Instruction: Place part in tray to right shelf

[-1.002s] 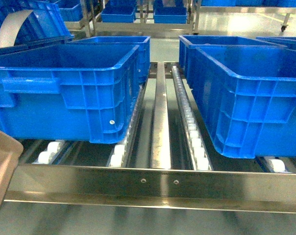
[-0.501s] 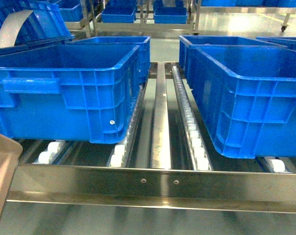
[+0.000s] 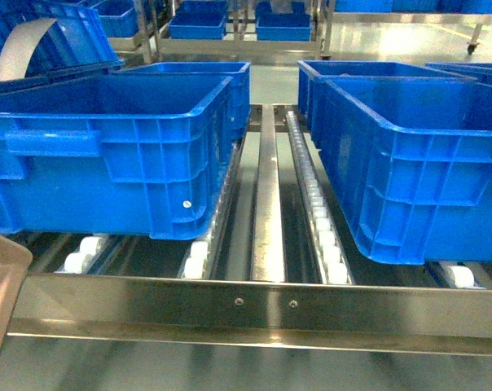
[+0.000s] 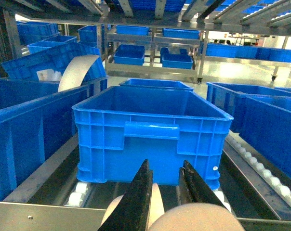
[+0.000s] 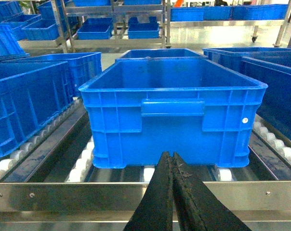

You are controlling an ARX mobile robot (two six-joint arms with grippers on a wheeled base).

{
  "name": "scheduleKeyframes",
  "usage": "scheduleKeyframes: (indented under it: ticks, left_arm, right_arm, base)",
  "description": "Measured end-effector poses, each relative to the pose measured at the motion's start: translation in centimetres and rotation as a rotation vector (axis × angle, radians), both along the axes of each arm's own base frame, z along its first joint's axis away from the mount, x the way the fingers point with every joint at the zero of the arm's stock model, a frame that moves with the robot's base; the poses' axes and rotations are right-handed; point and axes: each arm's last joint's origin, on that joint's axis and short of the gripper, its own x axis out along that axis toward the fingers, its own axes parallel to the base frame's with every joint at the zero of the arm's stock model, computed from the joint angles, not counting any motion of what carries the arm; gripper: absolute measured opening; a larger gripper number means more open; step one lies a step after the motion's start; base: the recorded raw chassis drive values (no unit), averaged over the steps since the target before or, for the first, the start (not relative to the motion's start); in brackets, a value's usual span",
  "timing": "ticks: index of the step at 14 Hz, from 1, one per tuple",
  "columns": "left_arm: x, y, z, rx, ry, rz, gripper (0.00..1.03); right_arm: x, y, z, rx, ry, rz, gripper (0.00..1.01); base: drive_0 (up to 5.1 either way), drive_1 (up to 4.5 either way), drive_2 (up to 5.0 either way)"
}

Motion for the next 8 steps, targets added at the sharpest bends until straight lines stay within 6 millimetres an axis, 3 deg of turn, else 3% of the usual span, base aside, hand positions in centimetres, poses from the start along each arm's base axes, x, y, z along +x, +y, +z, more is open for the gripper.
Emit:
scheduleKeyframes:
  ticks: [6,7,8]
  left_arm:
    - [0.0,0.0,0.0,0.0,0.0,0.0,0.13]
    - [0.0,0.0,0.0,0.0,0.0,0.0,0.13]
    - [0.0,0.0,0.0,0.0,0.0,0.0,0.13]
  right_arm:
    - [0.0,0.0,0.0,0.0,0.0,0.0,0.02]
    - [0.0,0.0,0.0,0.0,0.0,0.0,0.04]
    - [0.0,0.0,0.0,0.0,0.0,0.0,0.14]
  base:
    - [0.0,0.0,0.0]
    - [0.0,0.0,0.0]
    - [0.0,0.0,0.0]
